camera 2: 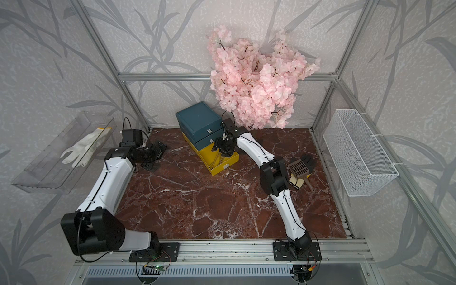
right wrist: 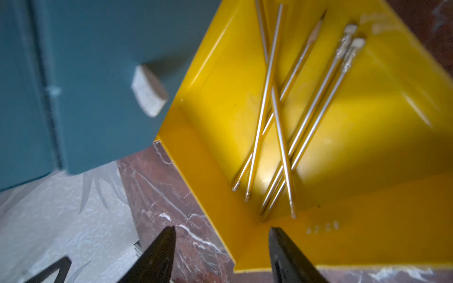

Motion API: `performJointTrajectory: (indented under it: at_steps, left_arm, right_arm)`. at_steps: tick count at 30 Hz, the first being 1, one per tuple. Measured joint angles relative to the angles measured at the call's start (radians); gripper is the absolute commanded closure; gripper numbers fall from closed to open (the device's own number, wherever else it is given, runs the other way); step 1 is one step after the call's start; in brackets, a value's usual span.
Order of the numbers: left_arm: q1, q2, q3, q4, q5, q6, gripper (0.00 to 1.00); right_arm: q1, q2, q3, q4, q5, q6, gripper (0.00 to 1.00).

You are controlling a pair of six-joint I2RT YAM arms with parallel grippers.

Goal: Please place the pencils in the drawer according to their color
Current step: Place the pencil in the drawer, then close the drawer in the storage box.

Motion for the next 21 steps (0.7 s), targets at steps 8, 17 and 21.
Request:
performJointTrajectory:
  at_steps: [8,17,21]
  left_arm:
    - [-0.05,0.266,0.383,-0.041,-0.048,0.003,0.0]
    - [-0.15,0.628,0.928,-0.223,-0.138,0.03,0.0]
    - [-0.177,0.763,1.102,-0.307,-0.165,0.037,0.0]
  right_arm:
    - [-0.065,-0.435,-0.667,0.452,-0.02,0.193,0.4]
    - [-0.165,-0.431,-1.031,0.71,-0.007,0.355,0.85]
    - [-0.162,-0.397,-1.048,0.807,-0.015,0.406,0.99]
